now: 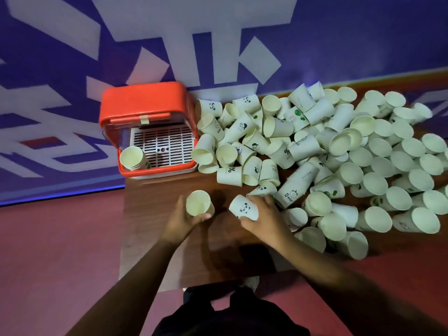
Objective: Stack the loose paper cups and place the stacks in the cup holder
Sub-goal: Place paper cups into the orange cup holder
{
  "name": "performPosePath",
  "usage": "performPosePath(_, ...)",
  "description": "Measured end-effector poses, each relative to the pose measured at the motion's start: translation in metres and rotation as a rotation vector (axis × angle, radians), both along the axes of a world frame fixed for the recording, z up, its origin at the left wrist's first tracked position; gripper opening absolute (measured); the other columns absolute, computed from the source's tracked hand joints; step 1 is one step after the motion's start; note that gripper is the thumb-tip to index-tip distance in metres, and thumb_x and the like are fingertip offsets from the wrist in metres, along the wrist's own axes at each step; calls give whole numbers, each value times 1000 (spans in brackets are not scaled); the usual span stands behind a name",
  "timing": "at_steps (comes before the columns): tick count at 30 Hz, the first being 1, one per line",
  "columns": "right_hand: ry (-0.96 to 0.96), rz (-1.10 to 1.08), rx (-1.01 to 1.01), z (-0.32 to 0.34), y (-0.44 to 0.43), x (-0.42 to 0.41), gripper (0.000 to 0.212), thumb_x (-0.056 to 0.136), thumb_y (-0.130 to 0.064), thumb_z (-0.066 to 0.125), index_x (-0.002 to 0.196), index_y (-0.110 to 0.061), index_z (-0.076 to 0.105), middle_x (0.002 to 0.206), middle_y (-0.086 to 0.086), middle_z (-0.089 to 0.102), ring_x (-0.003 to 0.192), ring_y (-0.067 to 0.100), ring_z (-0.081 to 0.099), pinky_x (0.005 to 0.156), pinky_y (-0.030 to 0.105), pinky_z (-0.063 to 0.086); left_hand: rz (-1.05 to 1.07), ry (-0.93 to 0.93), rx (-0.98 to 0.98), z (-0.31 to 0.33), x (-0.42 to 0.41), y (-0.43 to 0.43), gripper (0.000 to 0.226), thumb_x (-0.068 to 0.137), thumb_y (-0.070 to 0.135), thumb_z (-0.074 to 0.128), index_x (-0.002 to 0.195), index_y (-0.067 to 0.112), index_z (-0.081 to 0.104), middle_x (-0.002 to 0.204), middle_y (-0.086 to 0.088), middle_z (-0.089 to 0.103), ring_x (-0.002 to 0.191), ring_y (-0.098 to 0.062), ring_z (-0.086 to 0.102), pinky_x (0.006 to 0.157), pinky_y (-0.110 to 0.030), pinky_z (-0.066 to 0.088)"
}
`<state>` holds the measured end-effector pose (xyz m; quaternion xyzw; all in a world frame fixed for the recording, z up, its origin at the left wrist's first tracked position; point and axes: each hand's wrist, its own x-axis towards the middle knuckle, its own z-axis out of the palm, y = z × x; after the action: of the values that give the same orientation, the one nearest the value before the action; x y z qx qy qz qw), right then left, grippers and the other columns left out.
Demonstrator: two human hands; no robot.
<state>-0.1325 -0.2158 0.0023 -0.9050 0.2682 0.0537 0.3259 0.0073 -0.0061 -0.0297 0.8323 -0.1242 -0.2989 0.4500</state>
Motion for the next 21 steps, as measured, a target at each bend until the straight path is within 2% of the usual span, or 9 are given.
performPosePath(1,-15,-54,106,10,3,12,59,76,-36,72,129,-17,52,116,2,46,112,23,50,91,31,42,19,-23,-12,4,11,9,64,75,34,86,122,25,45,122,0,57,111,-18,56,75,-19,46)
performPosePath(3,-29,-75,169,26,9,40,58,79,-32,72,130,-16,50,115,-1,42,114,19,46,90,23,34,70,-63,-68,17,33,24,63,77,29,85,127,25,47,120,6,57,110,-12,57,80,-15,49)
performPosePath(6,7,-75,206,41,26,82,57,80,-34,68,131,-18,47,119,3,41,106,17,45,70,15,37,111,-162,-107,36,69,49,65,79,26,84,135,22,51,123,10,54,111,-5,55,90,-14,49)
performPosePath(7,-3,-79,216,45,34,96,57,80,-33,68,131,-19,47,119,4,41,105,17,46,65,14,37,130,-195,-105,39,82,59,68,79,26,84,138,22,50,127,8,52,114,-6,53,95,-19,48)
performPosePath(10,-32,-97,230,53,57,136,60,80,-33,67,132,-20,43,122,5,40,105,17,47,67,18,42,254,-234,-108,47,119,83,74,79,30,83,142,19,45,137,0,46,122,-14,49,101,-33,49)
performPosePath(12,-35,-115,239,59,74,159,63,79,-32,69,133,-19,39,123,5,41,100,15,46,57,12,39,320,-231,-137,54,139,93,71,80,34,82,140,22,45,136,1,46,121,-14,50,95,-27,49)
performPosePath(14,-85,-154,239,57,87,178,66,73,-35,75,127,-17,42,120,6,46,102,19,52,66,20,45,369,-222,-177,56,159,101,72,81,32,82,141,22,44,136,5,45,119,-12,50,91,-21,48)
performPosePath(17,-141,-219,216,55,100,199,64,66,-45,77,114,-17,46,109,3,56,96,20,58,76,32,50,369,-223,-230,50,184,109,70,80,36,83,138,21,47,135,2,49,120,-15,55,96,-33,54)
performPosePath(21,-195,-284,303,51,107,215,55,74,-48,72,115,-22,46,106,-1,59,89,14,61,67,26,49,319,-202,-217,39,203,106,72,79,39,83,138,22,45,133,0,52,120,-17,55,88,-26,53)
